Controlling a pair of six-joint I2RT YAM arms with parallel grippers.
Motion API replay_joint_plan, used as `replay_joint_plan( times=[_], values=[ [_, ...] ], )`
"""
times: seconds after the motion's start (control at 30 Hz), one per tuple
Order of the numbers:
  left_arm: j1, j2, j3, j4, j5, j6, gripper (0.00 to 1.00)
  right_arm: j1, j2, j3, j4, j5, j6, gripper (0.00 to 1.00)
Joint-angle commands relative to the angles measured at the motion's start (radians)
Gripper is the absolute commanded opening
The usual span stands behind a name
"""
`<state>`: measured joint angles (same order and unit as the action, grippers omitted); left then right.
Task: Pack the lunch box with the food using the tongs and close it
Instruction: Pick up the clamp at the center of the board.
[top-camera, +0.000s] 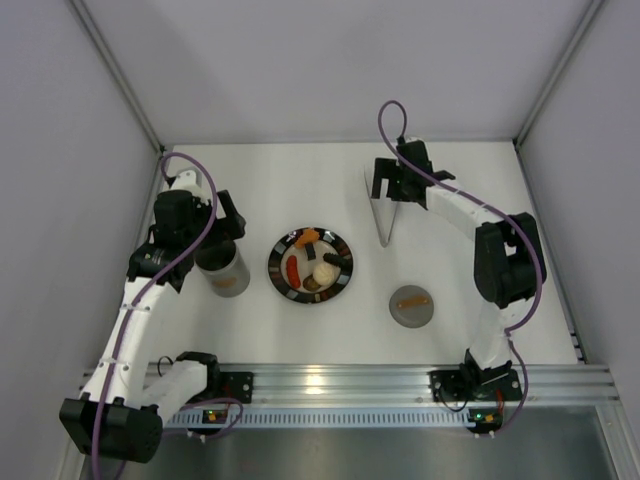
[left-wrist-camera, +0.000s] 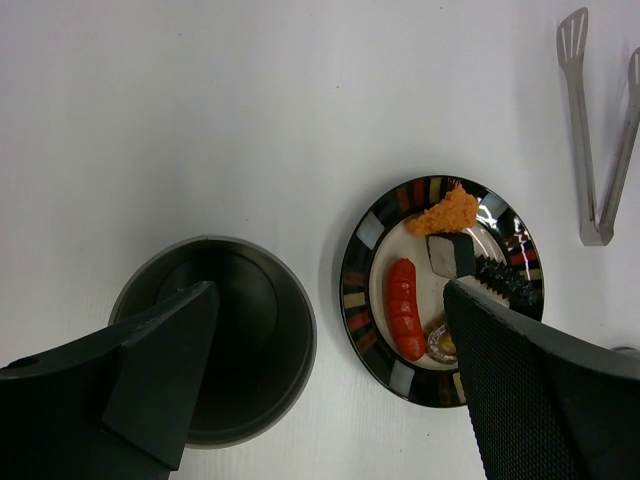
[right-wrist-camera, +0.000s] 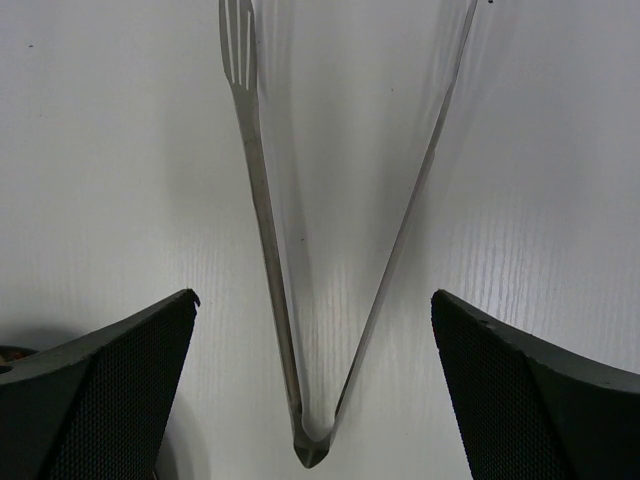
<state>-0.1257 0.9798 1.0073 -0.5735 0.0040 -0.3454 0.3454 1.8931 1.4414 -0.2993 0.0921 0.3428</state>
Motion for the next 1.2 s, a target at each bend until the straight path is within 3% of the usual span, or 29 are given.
replay_joint_plan(
  times=[0.0,1.17],
  values=[
    [0.005,-0.020,-0.003,0.063,0.019,-0.001,0.99,0.029,0.004,0.002,0.000,0.018,-0.008,0.99],
    [0.005,-0.027,-0.006,0.060,0.008,-0.006,0.99,0.092,0.175,0.077,-0.070,0.162,0.005,1.00]
  ],
)
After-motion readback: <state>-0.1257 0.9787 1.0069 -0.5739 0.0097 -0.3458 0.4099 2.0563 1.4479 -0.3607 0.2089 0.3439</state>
